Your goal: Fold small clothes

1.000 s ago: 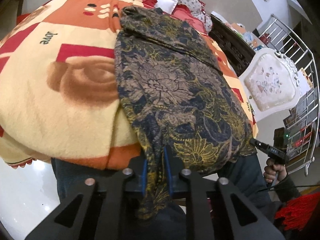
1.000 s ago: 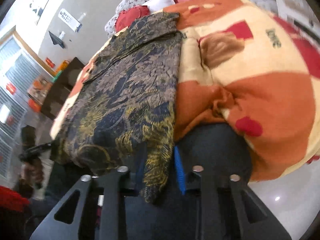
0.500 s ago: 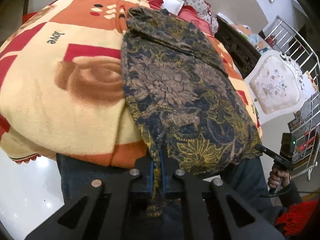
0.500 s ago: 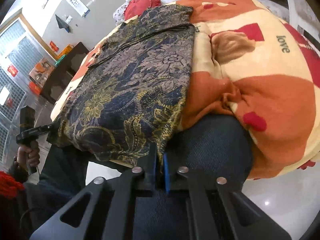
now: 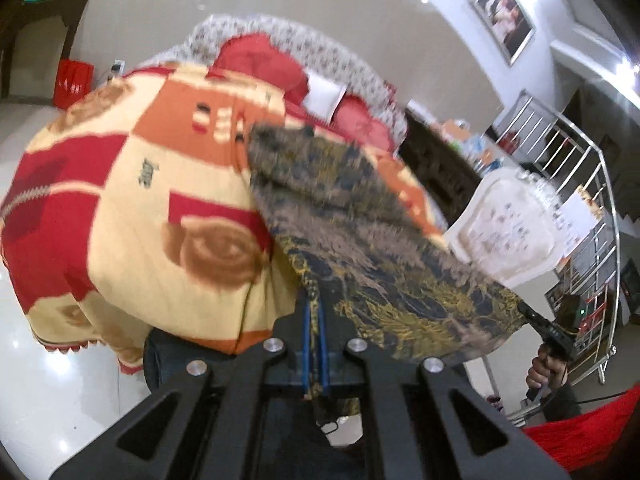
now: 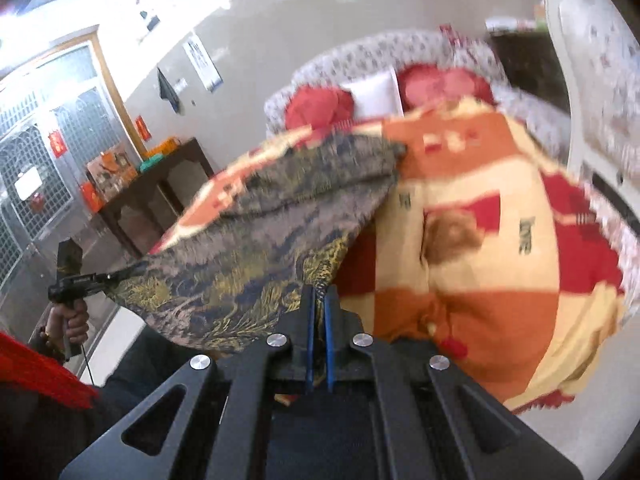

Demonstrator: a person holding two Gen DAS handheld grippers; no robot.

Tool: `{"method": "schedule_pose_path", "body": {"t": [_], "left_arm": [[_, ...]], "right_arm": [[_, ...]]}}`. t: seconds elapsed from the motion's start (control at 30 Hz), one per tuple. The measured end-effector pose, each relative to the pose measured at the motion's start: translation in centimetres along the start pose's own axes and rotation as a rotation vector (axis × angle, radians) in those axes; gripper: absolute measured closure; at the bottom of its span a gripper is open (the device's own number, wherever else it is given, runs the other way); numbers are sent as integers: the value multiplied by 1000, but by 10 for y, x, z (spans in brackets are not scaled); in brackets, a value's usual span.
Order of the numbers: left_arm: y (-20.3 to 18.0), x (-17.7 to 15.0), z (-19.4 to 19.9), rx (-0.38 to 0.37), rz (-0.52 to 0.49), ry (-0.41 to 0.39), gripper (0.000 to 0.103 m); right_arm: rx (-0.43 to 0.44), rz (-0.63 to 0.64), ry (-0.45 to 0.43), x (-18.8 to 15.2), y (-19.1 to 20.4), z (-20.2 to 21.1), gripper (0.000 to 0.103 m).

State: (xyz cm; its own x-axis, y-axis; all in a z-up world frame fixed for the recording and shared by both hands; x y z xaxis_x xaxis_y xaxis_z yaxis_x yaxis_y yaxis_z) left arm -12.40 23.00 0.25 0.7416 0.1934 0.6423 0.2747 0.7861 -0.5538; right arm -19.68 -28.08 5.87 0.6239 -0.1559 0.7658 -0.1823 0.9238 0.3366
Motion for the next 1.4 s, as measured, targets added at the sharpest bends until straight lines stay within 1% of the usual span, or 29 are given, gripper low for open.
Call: {"method": "schedule_pose_path", "body": {"t": [0.13,0.3,0.37,0.47,0.57,0.67,0.73,0.8,0.9,0.93,1.07,1.2,1.27,1.33,1.4], "left_arm": [[-17,12,23,-31,-27,-39,100],[-43,21,41,-98,-61,-69,100],[-46,26,45,-110,-61,-84,100],[-42,36,37,-104,-50,-91,100],[-28,45,15,-68,6,-85,100],[-8,59,-15,-14,63,-80,100],[9,71,-42,41,116,-78,100],[25,89,-74,87,154,-87,100],[43,109,-113,131,166,-94,100],[47,115,-124,143,168,-96,100],[59,153,-168,183,150,-115,100],[78,192,-201,214,164,-131,100],[87,206,-214,223,180,-134,100],[97,221,-231,246,166,-136,100],[106,230,-250,264,152,-120,100]], "right_arm": [[20,31,-62,27,11,18,96],[31,41,-111,44,17,33,96],[32,41,-130,49,16,40,96],[31,35,-142,54,12,40,96],[23,9,-129,55,3,24,96],[12,-22,-112,59,-8,-6,96],[2,-38,-105,66,-16,-27,96],[-30,-58,-92,75,-27,-57,96],[-99,-69,-71,92,-46,-107,96],[-110,-77,-65,97,-50,-119,96],[-175,-83,-50,125,-67,-178,96],[-199,-116,-37,151,-84,-221,96],[-202,-137,-32,161,-92,-239,96],[-208,-152,-24,168,-98,-255,96],[-220,-164,-8,172,-105,-275,96]]}}
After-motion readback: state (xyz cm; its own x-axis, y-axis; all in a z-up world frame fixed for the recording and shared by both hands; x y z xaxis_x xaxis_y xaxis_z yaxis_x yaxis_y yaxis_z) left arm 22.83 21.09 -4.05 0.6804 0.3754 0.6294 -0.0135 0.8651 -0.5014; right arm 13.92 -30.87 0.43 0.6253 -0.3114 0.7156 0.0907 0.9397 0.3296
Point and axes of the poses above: each gripper's, at about its wrist camera, not at the fingertips, and z roughly against the way its jaws point, y to its left, x to its top, the point moved 9 cm from there along -z, roughly the way its jaws point, and after that the axes turned 4 degrees about -x, right-handed, at the moved point
